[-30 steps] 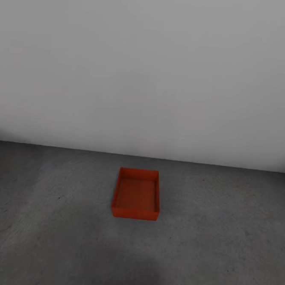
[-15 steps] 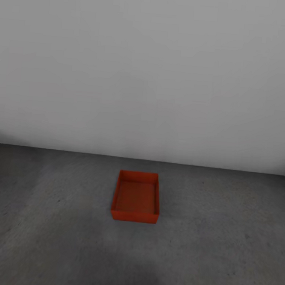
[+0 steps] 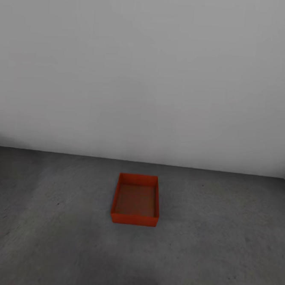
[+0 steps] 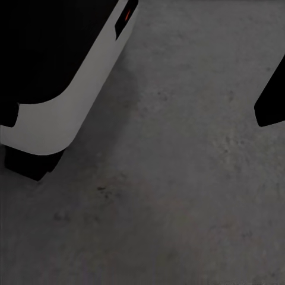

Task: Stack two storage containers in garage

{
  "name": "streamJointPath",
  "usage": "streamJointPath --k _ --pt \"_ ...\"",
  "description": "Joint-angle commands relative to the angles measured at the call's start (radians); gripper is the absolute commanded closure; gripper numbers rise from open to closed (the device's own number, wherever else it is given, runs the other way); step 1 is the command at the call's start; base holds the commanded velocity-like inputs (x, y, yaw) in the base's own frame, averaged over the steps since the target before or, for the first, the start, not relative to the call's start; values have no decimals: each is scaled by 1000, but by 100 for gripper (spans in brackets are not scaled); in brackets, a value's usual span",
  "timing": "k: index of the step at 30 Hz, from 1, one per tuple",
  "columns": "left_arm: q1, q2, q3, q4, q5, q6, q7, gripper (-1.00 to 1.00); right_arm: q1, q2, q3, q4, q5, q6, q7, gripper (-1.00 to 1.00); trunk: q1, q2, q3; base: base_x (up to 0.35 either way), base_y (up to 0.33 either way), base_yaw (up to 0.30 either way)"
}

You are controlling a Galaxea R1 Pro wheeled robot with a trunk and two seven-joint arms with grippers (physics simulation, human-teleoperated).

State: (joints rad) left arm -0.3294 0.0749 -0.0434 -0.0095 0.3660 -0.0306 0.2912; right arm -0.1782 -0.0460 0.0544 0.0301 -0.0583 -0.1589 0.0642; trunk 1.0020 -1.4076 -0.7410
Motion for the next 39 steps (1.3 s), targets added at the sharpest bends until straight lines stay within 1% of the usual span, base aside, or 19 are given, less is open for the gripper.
streamJointPath --k 1,39 --pt "0 0 -5 0 8 -3 2 -100 -1 0 5 3 -6 -6 4 -100 0 0 1 0 0 0" --pt "0 -1 -4 0 8 -3 2 -100 -1 0 6 4 -6 -17 4 -100 0 0 61 0 0 0"
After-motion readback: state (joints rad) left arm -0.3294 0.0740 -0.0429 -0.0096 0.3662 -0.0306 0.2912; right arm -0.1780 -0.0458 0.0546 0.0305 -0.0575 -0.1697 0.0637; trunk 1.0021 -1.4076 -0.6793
